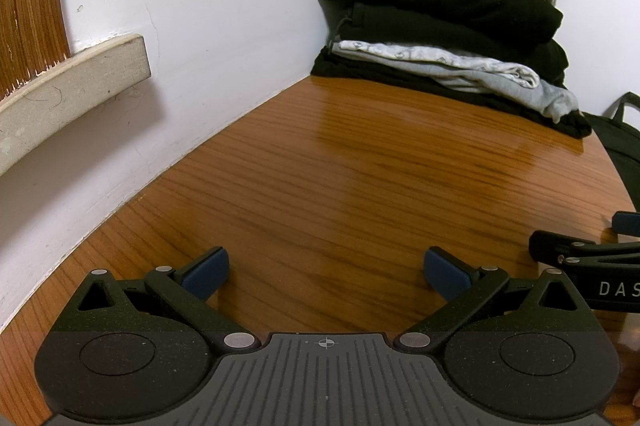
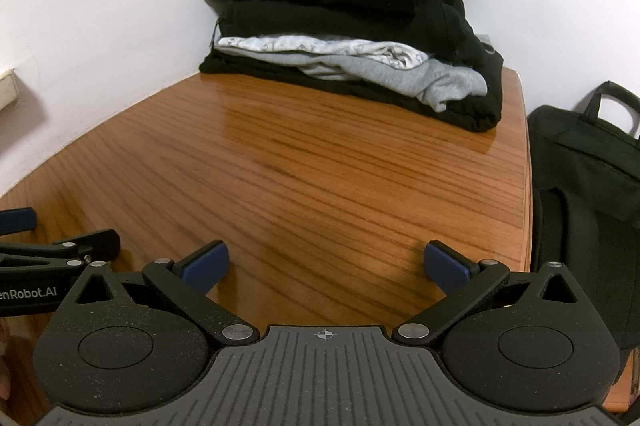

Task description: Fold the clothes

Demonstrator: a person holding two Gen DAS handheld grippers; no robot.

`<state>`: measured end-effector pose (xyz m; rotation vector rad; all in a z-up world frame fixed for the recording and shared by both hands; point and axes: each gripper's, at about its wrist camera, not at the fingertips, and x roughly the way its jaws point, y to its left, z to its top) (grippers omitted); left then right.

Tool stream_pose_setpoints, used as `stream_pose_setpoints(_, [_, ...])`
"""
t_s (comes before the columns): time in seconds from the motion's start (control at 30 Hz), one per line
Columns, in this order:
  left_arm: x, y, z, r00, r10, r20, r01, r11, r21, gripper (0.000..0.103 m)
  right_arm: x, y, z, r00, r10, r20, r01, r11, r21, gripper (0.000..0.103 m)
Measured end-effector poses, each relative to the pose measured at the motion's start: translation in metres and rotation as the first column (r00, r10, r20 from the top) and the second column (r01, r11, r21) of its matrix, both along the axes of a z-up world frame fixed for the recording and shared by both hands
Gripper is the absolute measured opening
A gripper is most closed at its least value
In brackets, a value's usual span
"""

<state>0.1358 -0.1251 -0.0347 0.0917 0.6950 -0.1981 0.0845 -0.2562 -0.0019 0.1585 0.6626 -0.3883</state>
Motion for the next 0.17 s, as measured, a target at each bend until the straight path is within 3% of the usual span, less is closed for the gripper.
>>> stream_pose_setpoints(0.17, [-0.0001, -0.0002, 0.0, 1.0, 0.0, 0.0, 0.0, 1.0, 0.0, 0.103, -0.0001, 0.0001, 0.0, 1.0, 0.0, 0.0, 0.0, 1.0, 0.0, 0.103])
